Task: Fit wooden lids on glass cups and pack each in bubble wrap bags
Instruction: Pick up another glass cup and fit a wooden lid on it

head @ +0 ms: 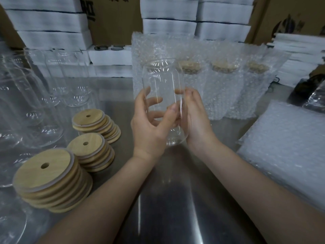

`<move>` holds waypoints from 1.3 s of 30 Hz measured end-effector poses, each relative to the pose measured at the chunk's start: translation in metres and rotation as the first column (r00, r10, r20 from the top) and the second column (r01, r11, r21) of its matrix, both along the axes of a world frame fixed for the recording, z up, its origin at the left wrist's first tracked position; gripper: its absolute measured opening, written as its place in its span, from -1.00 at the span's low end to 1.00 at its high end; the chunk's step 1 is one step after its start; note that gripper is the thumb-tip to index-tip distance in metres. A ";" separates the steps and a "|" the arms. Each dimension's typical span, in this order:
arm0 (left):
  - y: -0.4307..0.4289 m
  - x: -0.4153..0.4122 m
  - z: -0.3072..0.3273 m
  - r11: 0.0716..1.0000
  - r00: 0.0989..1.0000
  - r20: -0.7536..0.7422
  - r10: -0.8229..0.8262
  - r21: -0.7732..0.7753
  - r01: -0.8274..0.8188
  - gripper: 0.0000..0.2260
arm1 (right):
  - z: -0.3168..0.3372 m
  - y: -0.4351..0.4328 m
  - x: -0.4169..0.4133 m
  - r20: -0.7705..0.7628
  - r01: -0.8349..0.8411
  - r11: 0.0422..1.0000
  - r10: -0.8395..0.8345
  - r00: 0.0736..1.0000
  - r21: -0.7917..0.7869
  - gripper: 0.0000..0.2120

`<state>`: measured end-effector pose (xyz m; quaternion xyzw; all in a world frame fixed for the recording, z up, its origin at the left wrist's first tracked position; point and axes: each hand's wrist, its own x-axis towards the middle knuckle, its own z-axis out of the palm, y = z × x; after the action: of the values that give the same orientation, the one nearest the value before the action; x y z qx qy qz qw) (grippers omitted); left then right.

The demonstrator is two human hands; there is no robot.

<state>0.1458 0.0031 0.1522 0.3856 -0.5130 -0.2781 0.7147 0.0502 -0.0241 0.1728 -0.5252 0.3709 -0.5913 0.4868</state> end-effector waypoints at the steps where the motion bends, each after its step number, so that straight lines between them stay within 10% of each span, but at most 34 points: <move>1: 0.000 0.002 -0.001 1.000 1.000 0.005 -0.016 0.003 0.016 -0.29 | -0.001 -0.001 -0.001 0.011 -0.009 1.000 0.008 1.000 0.012 -0.73; 14: -0.004 0.001 -0.006 0.995 0.995 0.055 -0.085 0.049 0.082 -0.39 | 0.004 -0.002 -0.015 0.154 -0.424 0.899 0.406 0.901 0.110 -0.56; 29: 0.006 -0.008 0.003 0.986 0.990 -0.039 -0.133 0.094 0.137 -0.15 | 0.005 0.004 -0.003 -0.058 -0.150 0.988 0.149 0.987 -0.022 -0.66; 39: 0.002 -0.003 0.003 0.968 0.960 -0.190 -0.203 0.107 0.226 -0.41 | 0.001 -0.001 0.001 -0.008 -0.074 0.996 0.074 0.997 0.056 -0.60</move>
<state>0.1428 0.0055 0.1548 0.3461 -0.4670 -0.4197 0.6971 0.0515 -0.0247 0.1743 -0.5279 0.3699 -0.5596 0.5209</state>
